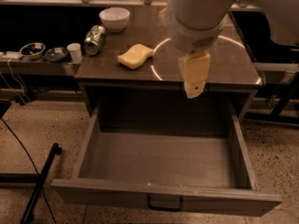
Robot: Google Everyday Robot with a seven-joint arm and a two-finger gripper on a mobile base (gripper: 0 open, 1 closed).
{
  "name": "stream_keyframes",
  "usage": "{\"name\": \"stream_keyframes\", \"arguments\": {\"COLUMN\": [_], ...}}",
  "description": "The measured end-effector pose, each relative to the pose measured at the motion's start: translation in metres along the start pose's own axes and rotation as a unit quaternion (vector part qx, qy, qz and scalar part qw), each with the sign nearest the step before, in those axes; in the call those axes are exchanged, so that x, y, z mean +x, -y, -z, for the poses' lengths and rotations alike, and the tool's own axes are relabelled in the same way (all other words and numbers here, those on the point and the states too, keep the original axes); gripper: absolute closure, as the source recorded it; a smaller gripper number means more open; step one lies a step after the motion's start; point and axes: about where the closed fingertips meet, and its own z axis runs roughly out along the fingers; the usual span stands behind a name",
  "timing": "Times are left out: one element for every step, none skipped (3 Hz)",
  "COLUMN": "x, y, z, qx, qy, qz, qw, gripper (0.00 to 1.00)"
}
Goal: Place green can into top drawer
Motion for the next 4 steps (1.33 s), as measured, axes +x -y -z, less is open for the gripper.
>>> {"name": "stream_keyframes", "arguments": {"x": [-0.009, -0.015, -0.027, -0.042], "y": [-0.008, 0.01, 0.065, 0.129], "z": [-0.019, -0.014, -0.024, -0.04], "qx": [0.005, 0.027, 0.081, 0.116], "qy": [-0.005, 0.023, 0.053, 0.072], "qz": [0.021, 0.049, 0.124, 0.205], "qw": [0.9997, 0.9982, 0.9875, 0.9691], "gripper": [0.0, 0.0, 0.0, 0.0]}}
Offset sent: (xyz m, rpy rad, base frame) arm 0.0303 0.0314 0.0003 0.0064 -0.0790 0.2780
